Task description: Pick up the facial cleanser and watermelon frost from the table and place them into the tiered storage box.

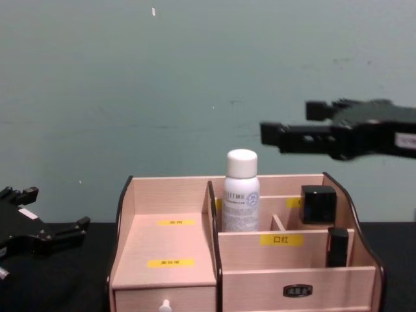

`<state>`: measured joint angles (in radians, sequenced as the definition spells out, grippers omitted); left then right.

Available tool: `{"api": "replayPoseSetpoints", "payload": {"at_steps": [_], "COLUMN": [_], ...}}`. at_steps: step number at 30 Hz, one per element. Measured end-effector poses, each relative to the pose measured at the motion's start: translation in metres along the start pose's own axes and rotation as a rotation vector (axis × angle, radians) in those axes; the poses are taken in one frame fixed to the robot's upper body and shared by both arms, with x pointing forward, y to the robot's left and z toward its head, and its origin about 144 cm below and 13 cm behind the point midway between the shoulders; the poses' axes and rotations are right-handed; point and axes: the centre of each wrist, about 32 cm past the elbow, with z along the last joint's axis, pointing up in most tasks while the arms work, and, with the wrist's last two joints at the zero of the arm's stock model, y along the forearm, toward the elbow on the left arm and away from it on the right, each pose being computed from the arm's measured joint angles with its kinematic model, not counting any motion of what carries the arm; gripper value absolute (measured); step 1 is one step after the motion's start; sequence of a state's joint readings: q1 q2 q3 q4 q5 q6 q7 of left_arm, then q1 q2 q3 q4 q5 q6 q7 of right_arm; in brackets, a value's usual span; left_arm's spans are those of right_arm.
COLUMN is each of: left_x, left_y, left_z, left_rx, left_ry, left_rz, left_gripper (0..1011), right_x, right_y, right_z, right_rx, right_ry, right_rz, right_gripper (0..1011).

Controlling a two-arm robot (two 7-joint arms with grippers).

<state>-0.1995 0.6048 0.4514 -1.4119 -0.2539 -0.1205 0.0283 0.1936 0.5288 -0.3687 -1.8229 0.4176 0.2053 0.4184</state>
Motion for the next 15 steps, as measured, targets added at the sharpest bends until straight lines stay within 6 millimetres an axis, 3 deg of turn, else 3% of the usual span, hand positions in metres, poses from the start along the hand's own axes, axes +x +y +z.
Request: {"api": "replayPoseSetpoints", "payload": {"at_steps": [4,15], "left_x": [0.000,0.000], "left_y": [0.000,0.000], "left_z": [0.000,0.000], "left_rx": [0.000,0.000], "left_ry": [0.000,0.000], "left_rz": [0.000,0.000], "left_gripper": [1010,1010], "right_x": [-0.013,-0.040], "right_y": [-0.022,-0.056], "right_z": [-0.003,-0.007], "right_rx": [-0.032,-0.082], "right_ry": [0.027,0.079], "right_rz": [-0.014,-0.051], "right_gripper": [1002,1002]}}
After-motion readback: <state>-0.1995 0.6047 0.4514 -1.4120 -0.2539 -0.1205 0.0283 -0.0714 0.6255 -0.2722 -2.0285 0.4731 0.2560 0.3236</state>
